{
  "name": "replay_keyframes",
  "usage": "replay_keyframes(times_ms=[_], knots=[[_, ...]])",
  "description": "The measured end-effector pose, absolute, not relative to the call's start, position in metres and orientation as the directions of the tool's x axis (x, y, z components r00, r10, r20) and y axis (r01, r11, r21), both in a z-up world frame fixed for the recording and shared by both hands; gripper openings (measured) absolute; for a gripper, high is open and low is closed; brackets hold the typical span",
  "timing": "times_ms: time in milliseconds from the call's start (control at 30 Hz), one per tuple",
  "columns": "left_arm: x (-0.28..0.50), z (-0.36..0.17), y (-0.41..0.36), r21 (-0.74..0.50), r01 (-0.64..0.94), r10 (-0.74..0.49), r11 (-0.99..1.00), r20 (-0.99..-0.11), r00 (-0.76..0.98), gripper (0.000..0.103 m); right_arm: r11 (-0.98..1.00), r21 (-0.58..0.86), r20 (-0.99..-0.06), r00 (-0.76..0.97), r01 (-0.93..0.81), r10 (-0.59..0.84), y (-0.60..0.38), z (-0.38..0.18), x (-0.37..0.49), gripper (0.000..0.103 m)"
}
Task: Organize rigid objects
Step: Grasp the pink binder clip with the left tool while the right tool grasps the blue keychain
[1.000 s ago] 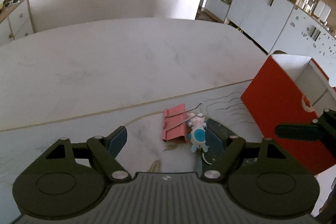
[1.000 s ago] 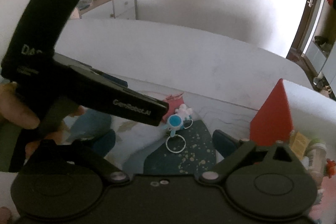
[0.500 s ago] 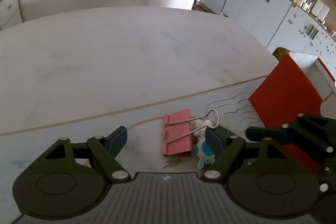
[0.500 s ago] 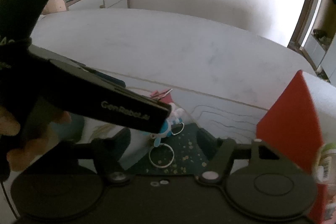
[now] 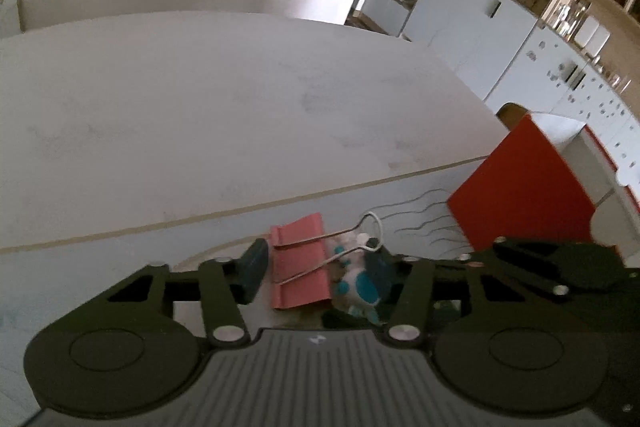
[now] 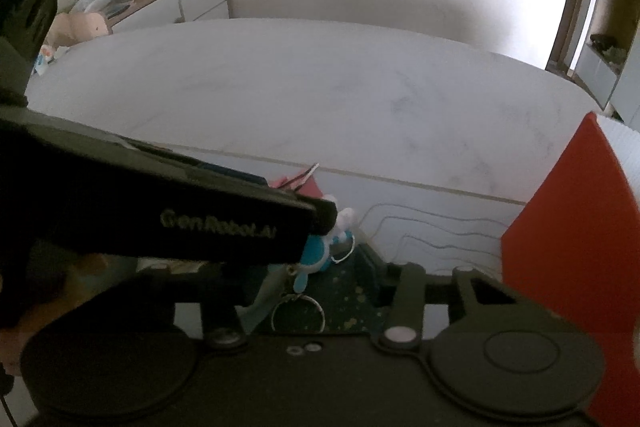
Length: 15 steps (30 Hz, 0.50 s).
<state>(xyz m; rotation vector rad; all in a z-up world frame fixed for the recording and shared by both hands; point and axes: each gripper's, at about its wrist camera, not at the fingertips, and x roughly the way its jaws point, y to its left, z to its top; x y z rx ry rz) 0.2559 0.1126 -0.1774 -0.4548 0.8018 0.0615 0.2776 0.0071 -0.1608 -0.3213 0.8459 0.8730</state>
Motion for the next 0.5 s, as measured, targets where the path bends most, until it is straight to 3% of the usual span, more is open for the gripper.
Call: replay_keyframes(times_ms=[167,233,500], knots=[[0.258,-0.179,0.121,-0.433,-0.268,-0.133,0.861,-0.700,0.702,0.043,0.626,0.087,-0.755,0.359,-0.775,0.549,0.007,-0.164,0.281,0.041],[0.260,-0.180,0.119,-0.426,-0.283,-0.120,0.859,-0.706,0.697,0.035,0.631,0.095,-0.753,0.359,-0.770,0.551,0.007,-0.165,0.284,0.037],[0.259,-0.181,0.120,-0.402,-0.302,-0.090,0.864,-0.715,0.693,0.030,0.645,0.109,-0.746,0.366,-0.757,0.556,-0.005,-0.159,0.282,0.020]])
